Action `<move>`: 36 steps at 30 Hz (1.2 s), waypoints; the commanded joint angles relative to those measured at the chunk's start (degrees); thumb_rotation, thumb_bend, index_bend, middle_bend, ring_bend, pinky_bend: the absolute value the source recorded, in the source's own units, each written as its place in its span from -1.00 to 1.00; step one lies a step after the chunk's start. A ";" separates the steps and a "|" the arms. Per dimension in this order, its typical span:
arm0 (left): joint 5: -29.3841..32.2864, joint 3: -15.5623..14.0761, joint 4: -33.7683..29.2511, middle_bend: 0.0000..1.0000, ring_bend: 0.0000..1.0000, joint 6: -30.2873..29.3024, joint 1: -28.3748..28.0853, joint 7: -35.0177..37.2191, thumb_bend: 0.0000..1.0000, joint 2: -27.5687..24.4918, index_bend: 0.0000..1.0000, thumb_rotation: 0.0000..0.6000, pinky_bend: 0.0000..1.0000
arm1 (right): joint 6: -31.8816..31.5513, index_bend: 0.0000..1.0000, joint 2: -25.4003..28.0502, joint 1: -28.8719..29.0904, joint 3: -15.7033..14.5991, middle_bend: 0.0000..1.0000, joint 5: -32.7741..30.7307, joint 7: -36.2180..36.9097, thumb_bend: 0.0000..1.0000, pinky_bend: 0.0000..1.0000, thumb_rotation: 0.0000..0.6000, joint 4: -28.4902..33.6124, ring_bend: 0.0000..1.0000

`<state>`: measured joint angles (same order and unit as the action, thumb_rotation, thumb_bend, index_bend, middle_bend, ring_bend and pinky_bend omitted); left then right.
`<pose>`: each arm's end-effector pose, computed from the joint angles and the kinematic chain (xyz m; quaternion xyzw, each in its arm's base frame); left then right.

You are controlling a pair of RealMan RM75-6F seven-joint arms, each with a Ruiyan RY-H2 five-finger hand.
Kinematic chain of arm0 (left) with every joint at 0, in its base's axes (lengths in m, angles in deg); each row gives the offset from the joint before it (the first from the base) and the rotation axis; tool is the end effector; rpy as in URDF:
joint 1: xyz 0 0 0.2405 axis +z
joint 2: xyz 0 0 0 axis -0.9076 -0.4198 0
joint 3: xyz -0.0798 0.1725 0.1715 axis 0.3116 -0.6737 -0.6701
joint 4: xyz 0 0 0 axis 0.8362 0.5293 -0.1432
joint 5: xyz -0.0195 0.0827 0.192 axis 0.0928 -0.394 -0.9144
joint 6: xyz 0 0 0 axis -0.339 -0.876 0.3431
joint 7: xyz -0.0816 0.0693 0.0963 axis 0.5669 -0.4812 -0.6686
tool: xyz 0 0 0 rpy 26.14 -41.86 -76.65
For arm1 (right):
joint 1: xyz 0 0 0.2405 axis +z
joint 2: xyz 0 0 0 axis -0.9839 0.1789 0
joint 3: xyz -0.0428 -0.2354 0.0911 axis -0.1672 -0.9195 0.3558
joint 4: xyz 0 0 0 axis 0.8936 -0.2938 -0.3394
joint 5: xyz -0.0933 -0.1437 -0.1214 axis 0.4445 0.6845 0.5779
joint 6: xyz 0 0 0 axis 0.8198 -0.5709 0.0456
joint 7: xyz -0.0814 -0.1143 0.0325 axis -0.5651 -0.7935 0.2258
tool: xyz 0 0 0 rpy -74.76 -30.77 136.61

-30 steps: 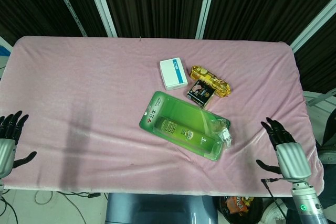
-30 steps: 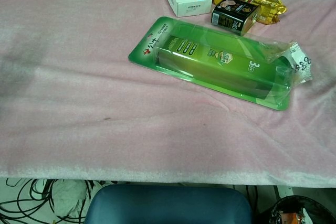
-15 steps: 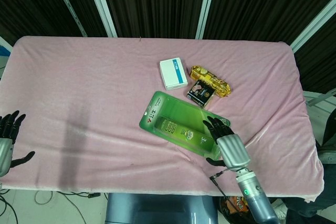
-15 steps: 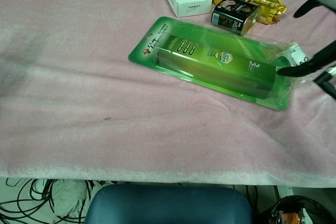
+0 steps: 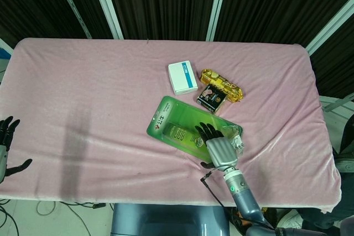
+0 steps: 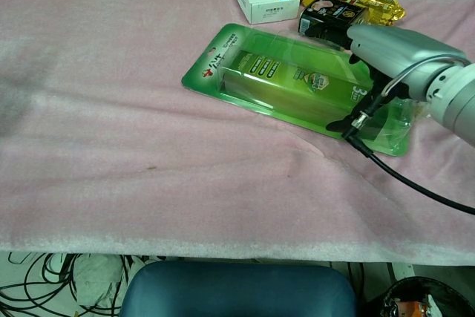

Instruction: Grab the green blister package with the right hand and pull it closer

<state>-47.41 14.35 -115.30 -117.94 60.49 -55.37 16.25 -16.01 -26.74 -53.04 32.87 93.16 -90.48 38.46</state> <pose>-0.3190 0.1818 0.1679 -0.5903 -0.3654 -0.3762 0.6136 -0.1393 -0.2617 -0.0337 0.6919 -0.4366 0.3848 0.4273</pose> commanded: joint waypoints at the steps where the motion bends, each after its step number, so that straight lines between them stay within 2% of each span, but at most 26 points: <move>1: -0.06 -0.05 -0.08 -1.00 -1.00 -0.03 0.06 0.10 -1.00 -0.06 -1.00 1.00 -1.00 | 0.36 -0.87 -0.92 0.92 0.36 -0.80 -1.12 -0.28 -0.76 -0.58 1.00 -1.69 -0.88; 5: -0.02 -0.04 -0.24 -1.00 -1.00 -0.05 0.12 0.32 -1.00 -0.19 -1.00 1.00 -1.00 | 0.37 -0.60 -0.97 1.18 0.27 -0.54 -1.97 0.31 -0.70 -0.57 1.00 -2.49 -0.68; 7: -0.07 -0.03 -0.26 -1.00 -1.00 -0.08 0.12 0.40 -1.00 -0.22 -1.00 1.00 -1.00 | 0.45 -0.42 -0.81 1.17 -0.31 -0.41 -2.17 0.26 -0.62 -0.49 1.00 -2.70 -0.55; 9: -0.20 -0.01 -0.20 -1.00 -1.00 -0.19 0.13 0.43 -1.00 -0.21 -1.00 1.00 -1.00 | 0.53 -0.19 -0.76 1.16 -1.24 -0.25 -2.20 -0.02 -0.48 -0.29 1.00 -3.21 -0.35; 12: -0.30 0.03 -0.14 -1.00 -1.00 -0.33 0.15 0.60 -1.00 -0.17 -1.00 1.00 -1.00 | 0.58 0.20 -0.80 1.15 -2.35 0.08 -1.51 0.46 -0.17 0.18 1.00 -4.05 0.04; 13: -0.30 0.04 -0.14 -1.00 -1.00 -0.33 0.15 0.67 -1.00 -0.17 -1.00 1.00 -1.00 | 0.56 0.31 -0.77 1.12 -2.55 0.17 -1.25 0.83 -0.08 0.28 1.00 -4.13 0.13; 15: -0.34 0.11 -0.08 -1.00 -1.00 -0.35 0.11 0.72 -1.00 -0.14 -1.00 1.00 -1.00 | 0.15 0.42 -0.49 1.05 -2.94 0.26 -0.01 1.77 0.01 0.34 1.00 -4.11 0.22; 19: -0.44 0.08 0.02 -1.00 -1.00 -0.37 0.11 0.81 -1.00 -0.05 -1.00 1.00 -1.00 | -0.51 0.49 0.48 1.03 -3.01 0.31 1.89 3.29 0.09 0.39 1.00 -3.12 0.28; 25: -0.84 0.12 0.13 -1.00 -1.00 -0.78 0.14 0.87 -1.00 0.13 -1.00 1.00 -1.00 | -3.72 0.52 3.75 0.72 -1.88 0.33 7.85 7.82 0.10 0.44 1.00 0.71 0.30; 32: -1.33 0.18 0.50 -1.00 -1.00 -1.35 0.19 0.69 -1.00 0.42 -1.00 1.00 -1.00 | -8.21 0.52 10.10 -1.20 -1.38 0.33 13.47 12.79 0.10 0.44 1.00 6.09 0.29; 36: -1.71 0.08 0.67 -1.00 -1.00 -1.66 0.28 0.57 -1.00 0.56 -1.00 1.00 -1.00 | -11.53 0.52 15.08 -4.09 -2.80 0.32 16.52 17.14 0.10 0.44 1.00 9.02 0.29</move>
<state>-49.11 14.44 -114.65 -119.59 60.76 -54.79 16.79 -25.52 -14.17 -55.34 30.94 107.72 -75.72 45.74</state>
